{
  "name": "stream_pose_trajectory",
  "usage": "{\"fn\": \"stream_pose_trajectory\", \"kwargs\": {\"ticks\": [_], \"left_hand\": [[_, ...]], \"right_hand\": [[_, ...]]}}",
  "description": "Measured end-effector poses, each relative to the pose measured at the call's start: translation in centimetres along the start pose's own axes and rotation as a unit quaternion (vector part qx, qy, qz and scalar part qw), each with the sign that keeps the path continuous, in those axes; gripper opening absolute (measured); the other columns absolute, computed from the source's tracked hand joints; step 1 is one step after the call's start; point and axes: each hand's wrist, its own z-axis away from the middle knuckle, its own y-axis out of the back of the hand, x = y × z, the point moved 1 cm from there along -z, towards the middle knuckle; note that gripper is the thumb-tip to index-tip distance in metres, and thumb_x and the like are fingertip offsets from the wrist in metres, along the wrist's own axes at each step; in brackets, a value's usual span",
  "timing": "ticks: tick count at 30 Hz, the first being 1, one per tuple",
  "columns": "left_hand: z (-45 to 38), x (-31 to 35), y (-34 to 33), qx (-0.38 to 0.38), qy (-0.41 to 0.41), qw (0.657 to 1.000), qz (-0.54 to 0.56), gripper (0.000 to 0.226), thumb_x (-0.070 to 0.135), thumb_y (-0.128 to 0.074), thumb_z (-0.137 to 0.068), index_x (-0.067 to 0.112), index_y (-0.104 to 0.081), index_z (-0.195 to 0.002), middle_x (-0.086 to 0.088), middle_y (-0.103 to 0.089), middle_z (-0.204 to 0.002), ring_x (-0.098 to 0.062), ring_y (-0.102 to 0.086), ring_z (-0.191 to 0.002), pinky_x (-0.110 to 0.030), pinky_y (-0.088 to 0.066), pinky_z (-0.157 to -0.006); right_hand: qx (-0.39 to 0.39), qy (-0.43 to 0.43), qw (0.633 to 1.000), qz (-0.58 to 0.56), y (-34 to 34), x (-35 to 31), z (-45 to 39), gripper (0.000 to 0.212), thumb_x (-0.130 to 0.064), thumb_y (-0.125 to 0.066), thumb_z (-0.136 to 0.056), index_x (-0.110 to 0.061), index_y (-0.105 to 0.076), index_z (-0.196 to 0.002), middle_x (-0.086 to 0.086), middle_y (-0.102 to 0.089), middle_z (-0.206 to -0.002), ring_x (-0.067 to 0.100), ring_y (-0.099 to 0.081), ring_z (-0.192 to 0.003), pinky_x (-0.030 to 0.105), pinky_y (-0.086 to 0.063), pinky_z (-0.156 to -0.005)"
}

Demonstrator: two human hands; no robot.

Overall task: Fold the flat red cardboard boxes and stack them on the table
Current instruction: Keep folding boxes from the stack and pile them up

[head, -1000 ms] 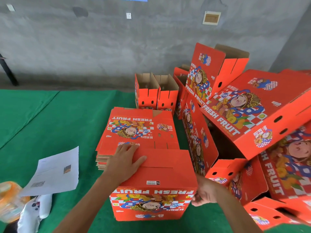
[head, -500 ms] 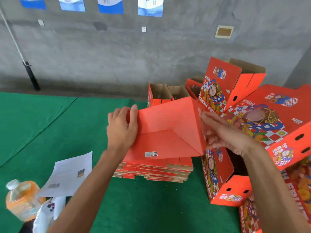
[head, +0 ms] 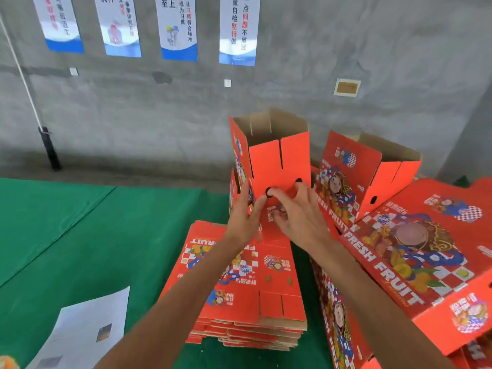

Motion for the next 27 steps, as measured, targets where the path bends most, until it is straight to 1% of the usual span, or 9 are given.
{"fn": "stream_pose_trajectory", "kwargs": {"ticks": [3, 5, 10, 13, 15, 19, 22, 24, 27], "left_hand": [[-5.6, -0.7, -1.0, 0.009, -0.039, 0.998, -0.054, 0.051, 0.039, -0.050, -0.108, 0.045, -0.031, -0.155, 0.014, -0.065, -0.135, -0.007, -0.064, -0.119, -0.043, -0.054, -0.099], [-9.5, -1.2, -1.9, 0.007, -0.050, 0.996, -0.075, 0.055, 0.040, -0.049, -0.105, 0.046, -0.029, -0.156, 0.013, -0.067, -0.133, -0.007, -0.066, -0.115, -0.040, -0.053, -0.099], [-17.7, -4.7, -4.7, 0.000, -0.024, 0.995, -0.099, 0.056, 0.019, -0.046, -0.109, 0.025, -0.030, -0.162, -0.002, -0.068, -0.133, -0.022, -0.066, -0.119, -0.047, -0.051, -0.105], [-21.0, -7.2, -6.4, -0.007, 0.012, 0.991, -0.130, 0.063, 0.014, -0.044, -0.109, 0.027, -0.020, -0.165, -0.013, -0.061, -0.142, -0.034, -0.059, -0.127, -0.053, -0.048, -0.108], [-22.6, -8.9, -7.2, -0.031, 0.027, 0.990, -0.136, 0.066, 0.010, -0.042, -0.108, 0.028, -0.015, -0.166, -0.014, -0.055, -0.149, -0.035, -0.053, -0.135, -0.054, -0.045, -0.112], [-24.4, -12.3, -8.3, -0.054, 0.081, 0.991, -0.096, 0.062, 0.012, -0.045, -0.109, 0.023, -0.020, -0.165, -0.019, -0.044, -0.158, -0.039, -0.045, -0.143, -0.056, -0.040, -0.117], [-24.2, -13.8, -9.1, -0.050, 0.071, 0.991, -0.098, 0.061, 0.018, -0.045, -0.110, 0.021, -0.019, -0.165, -0.014, -0.031, -0.166, -0.033, -0.033, -0.152, -0.041, -0.030, -0.123], [-24.4, -14.2, -9.6, -0.051, 0.059, 0.992, -0.098, 0.060, 0.019, -0.044, -0.111, 0.021, -0.019, -0.165, -0.010, -0.029, -0.168, -0.028, -0.030, -0.153, -0.031, -0.027, -0.119], [-24.4, -14.0, -9.5, -0.064, 0.035, 0.992, -0.101, 0.058, 0.013, -0.043, -0.111, 0.017, -0.022, -0.164, -0.010, -0.033, -0.166, -0.027, -0.031, -0.153, -0.029, -0.026, -0.121]], "right_hand": [[-0.014, -0.015, 1.000, -0.022, -1.5, 2.9, -3.9, 0.051, -0.026, -0.067, -0.094, -0.037, -0.051, -0.142, 0.019, -0.035, -0.140, 0.043, -0.038, -0.126, 0.053, -0.045, -0.104], [-0.022, -0.026, 0.999, -0.040, -2.7, 5.1, -6.6, 0.054, -0.024, -0.066, -0.095, -0.036, -0.049, -0.145, 0.018, -0.033, -0.141, 0.043, -0.038, -0.129, 0.051, -0.047, -0.103], [-0.044, -0.033, 0.997, -0.047, -7.2, 10.8, -12.7, 0.058, -0.021, -0.066, -0.096, -0.034, -0.047, -0.149, 0.016, -0.033, -0.133, 0.042, -0.038, -0.127, 0.050, -0.046, -0.103], [-0.058, -0.037, 0.996, -0.060, -10.2, 13.8, -14.9, 0.059, -0.018, -0.066, -0.096, -0.033, -0.046, -0.150, 0.017, -0.034, -0.131, 0.041, -0.039, -0.126, 0.043, -0.043, -0.102], [-0.068, -0.042, 0.995, -0.065, -12.1, 15.5, -15.8, 0.059, -0.018, -0.066, -0.097, -0.033, -0.045, -0.150, 0.017, -0.034, -0.132, 0.039, -0.038, -0.127, 0.039, -0.043, -0.100], [-0.103, -0.063, 0.990, -0.077, -15.5, 17.6, -16.3, 0.059, -0.021, -0.063, -0.098, -0.033, -0.042, -0.152, 0.021, -0.030, -0.143, 0.036, -0.038, -0.133, 0.040, -0.042, -0.105], [-0.133, -0.068, 0.986, -0.077, -17.1, 18.5, -15.8, 0.064, -0.022, -0.059, -0.102, -0.031, -0.033, -0.160, 0.026, -0.018, -0.157, 0.036, -0.035, -0.140, 0.044, -0.037, -0.114], [-0.139, -0.075, 0.986, -0.061, -17.5, 18.9, -15.6, 0.066, -0.024, -0.057, -0.103, -0.032, -0.027, -0.162, 0.028, -0.013, -0.160, 0.039, -0.029, -0.146, 0.047, -0.036, -0.117], [-0.128, -0.092, 0.986, -0.046, -17.2, 19.0, -15.4, 0.062, -0.025, -0.053, -0.106, -0.036, -0.027, -0.162, 0.029, -0.014, -0.163, 0.044, -0.022, -0.150, 0.049, -0.033, -0.119]]}}
